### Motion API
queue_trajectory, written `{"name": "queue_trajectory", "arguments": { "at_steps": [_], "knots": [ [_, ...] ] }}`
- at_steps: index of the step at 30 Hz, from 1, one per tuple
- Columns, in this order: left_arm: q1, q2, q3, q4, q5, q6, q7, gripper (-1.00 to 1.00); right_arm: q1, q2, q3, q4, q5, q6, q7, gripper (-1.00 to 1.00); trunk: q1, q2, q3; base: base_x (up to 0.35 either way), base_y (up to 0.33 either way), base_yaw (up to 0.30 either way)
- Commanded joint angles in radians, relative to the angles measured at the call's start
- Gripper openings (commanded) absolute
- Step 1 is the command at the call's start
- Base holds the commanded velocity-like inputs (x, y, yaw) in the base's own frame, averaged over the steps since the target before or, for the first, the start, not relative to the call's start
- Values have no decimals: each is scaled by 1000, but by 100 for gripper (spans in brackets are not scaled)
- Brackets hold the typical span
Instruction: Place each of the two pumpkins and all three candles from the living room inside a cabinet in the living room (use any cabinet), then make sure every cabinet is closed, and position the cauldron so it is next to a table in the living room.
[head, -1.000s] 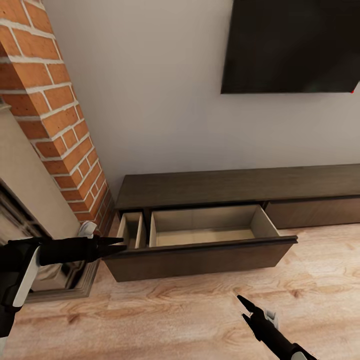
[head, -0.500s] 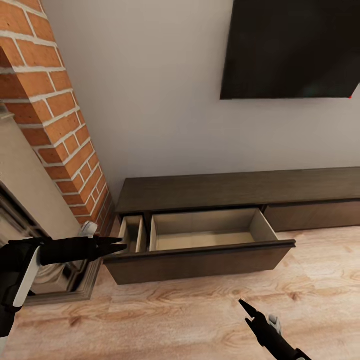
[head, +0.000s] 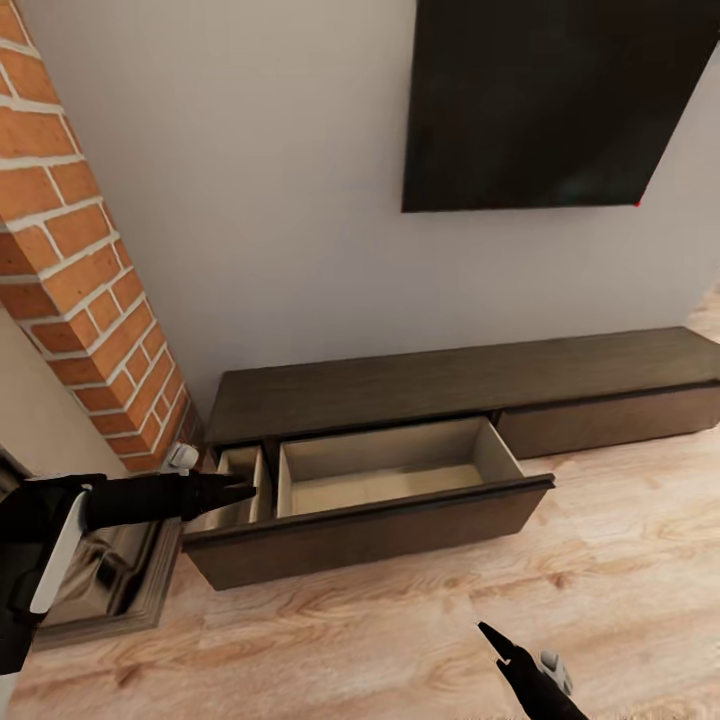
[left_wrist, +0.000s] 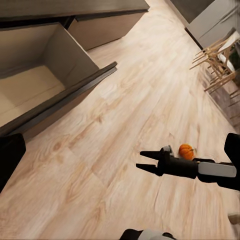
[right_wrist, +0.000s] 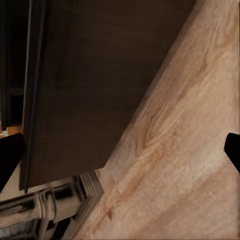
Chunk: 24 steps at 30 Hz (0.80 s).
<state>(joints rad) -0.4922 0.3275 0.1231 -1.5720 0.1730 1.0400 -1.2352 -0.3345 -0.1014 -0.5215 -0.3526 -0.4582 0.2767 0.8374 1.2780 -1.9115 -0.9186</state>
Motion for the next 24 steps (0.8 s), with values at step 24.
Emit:
{"name": "queue_trajectory", "arguments": {
  "at_steps": [24],
  "knots": [
    [0,-1,-2,0,2,6,-1,100,0,3,-5,20,-7,7,0,100,-92,168,92,0,0,-271]
  ]
}}
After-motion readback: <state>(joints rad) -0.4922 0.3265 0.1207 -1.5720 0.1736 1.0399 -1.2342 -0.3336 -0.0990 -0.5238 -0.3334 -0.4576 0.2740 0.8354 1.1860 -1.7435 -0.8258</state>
